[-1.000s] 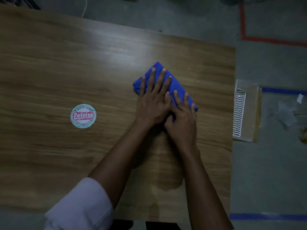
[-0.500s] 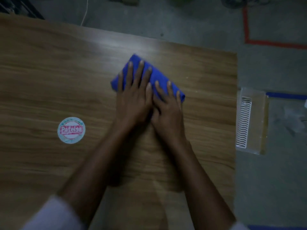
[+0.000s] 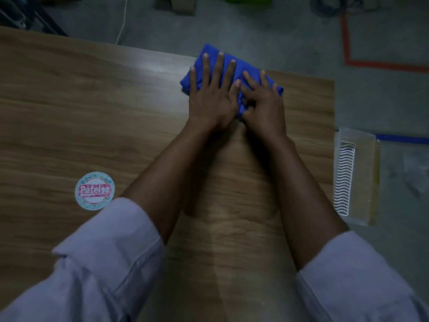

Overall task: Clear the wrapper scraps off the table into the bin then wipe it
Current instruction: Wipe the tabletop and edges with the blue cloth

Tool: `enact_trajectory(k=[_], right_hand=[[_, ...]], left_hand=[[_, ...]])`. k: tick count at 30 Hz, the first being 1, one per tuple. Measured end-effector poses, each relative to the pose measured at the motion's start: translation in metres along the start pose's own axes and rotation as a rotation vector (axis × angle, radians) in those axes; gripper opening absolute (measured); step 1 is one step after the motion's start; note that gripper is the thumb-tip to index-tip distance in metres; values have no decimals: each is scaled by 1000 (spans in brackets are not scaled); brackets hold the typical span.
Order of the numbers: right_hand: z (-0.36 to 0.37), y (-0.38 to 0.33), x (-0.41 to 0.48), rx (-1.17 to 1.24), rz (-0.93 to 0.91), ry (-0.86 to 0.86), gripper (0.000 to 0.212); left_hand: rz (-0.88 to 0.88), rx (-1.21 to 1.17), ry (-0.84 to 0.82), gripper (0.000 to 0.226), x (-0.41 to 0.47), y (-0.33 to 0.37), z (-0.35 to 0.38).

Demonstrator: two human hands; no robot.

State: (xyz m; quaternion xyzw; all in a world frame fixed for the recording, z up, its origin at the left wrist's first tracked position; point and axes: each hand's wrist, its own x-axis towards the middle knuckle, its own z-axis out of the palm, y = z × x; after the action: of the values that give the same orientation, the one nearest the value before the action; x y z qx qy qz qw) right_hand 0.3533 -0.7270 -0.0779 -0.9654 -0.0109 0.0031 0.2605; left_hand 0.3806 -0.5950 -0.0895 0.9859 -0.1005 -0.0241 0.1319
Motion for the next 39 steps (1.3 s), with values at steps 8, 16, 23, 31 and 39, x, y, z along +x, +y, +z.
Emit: enact_trajectory(k=[8,16,23,31,39], right_hand=[[5,-6,-137,173,18,90,46],[-14,9,-68,120,52,6,47],[-43,-25,-24,89,-6,118,48],[5,-23,-54,-220,59,1,55],[-7,19,-15,-296,465,200,73]], left_hand=[[49,-4,109,56,-132,24,11],[16,-52,50,59,-68,27,9],[63,-244,247,44,-32,-16,-24],[49,-140,150,63,-64,-75,-26],[77,-165,210,51,-67,-101,-24]])
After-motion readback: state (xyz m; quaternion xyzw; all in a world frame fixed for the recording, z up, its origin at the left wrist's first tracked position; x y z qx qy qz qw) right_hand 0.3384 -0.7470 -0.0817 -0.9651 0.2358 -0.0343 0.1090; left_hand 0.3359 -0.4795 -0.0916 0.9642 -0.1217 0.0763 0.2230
